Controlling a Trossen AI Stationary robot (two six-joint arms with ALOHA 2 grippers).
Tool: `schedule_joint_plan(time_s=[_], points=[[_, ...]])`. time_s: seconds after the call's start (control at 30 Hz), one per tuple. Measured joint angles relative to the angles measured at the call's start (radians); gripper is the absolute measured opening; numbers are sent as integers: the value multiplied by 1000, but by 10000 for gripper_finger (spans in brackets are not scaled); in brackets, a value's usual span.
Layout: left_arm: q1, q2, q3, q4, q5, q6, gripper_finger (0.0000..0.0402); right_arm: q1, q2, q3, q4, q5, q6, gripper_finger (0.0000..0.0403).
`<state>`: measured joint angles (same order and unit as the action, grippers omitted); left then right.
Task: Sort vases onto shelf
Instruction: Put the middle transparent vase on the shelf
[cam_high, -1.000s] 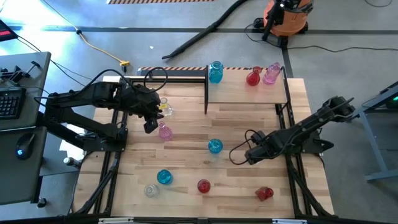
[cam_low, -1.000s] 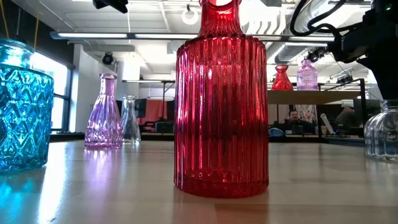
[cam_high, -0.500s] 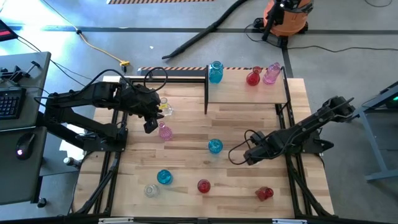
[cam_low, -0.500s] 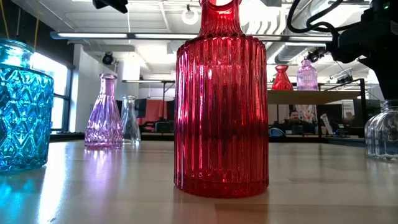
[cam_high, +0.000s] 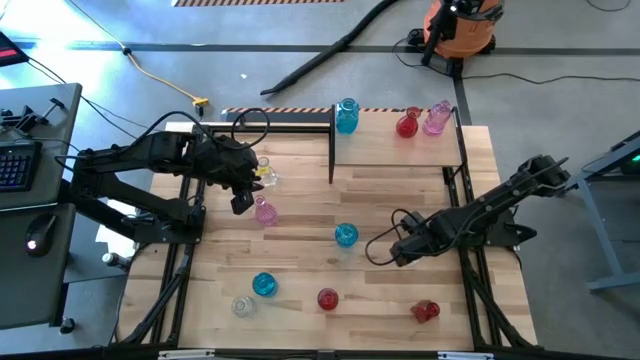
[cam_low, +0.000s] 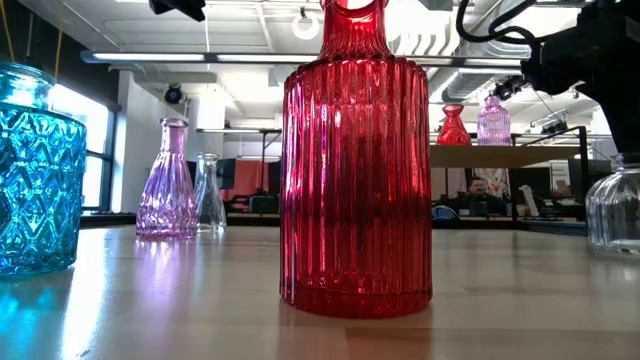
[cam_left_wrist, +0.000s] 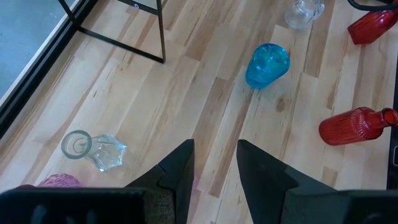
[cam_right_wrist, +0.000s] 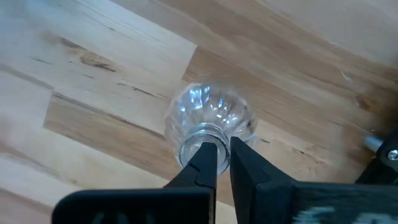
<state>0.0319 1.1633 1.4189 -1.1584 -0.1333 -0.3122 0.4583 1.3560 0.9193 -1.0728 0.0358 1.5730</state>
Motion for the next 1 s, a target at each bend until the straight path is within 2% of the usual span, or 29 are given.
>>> schedule_joint_plan(time_s=[0.47, 1.0], points=[[0, 0, 0, 0, 0, 2, 113, -10, -2, 121, -76, -22, -2, 1], [0, 0, 0, 0, 0, 89, 113, -154, -3, 336, -267, -21, -157, 0]])
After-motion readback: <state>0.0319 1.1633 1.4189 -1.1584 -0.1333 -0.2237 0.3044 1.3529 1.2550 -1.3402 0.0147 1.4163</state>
